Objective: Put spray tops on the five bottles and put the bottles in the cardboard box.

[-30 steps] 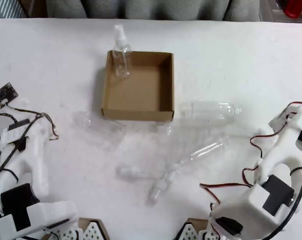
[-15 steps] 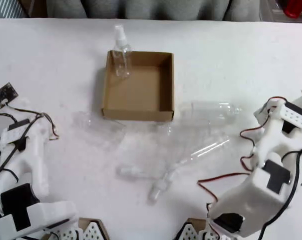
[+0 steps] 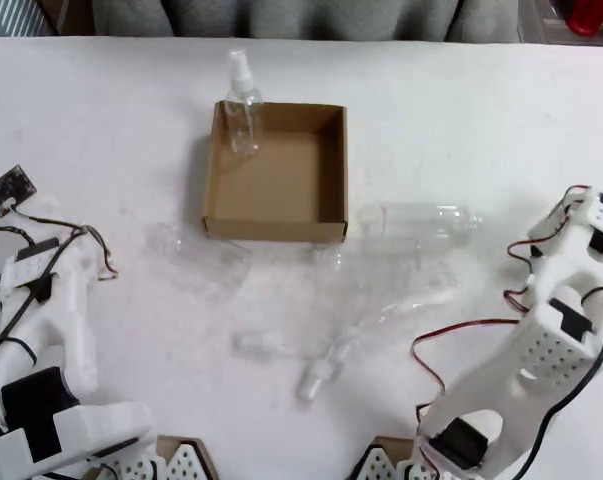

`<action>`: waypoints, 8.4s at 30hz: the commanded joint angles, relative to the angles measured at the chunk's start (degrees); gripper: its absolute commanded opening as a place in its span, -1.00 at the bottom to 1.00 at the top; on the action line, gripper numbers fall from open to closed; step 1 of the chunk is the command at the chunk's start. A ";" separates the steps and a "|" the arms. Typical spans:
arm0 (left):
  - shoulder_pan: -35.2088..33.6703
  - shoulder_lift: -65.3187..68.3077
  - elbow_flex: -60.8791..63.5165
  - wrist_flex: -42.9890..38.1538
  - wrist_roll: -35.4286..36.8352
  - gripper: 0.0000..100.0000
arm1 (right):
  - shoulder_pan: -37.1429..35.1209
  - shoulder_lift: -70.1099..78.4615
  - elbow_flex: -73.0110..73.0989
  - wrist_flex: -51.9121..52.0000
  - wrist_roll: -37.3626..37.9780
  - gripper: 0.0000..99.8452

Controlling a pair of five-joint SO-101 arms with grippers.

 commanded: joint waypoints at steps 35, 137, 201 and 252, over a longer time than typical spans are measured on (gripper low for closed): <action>0.84 0.04 -1.76 -1.05 -0.53 -0.96 | -2.42 -22.99 -16.44 33.89 12.84 -0.97; 23.16 4.88 -8.35 12.48 18.99 -0.50 | -30.46 -60.88 68.04 -14.29 18.99 -0.97; 23.43 -64.75 15.65 7.56 -22.59 -0.95 | -37.23 -75.82 35.52 -1.10 18.37 -0.97; 41.27 -98.24 37.63 0.53 -14.51 -0.96 | -76.53 -86.55 52.48 -97.54 18.37 -0.97</action>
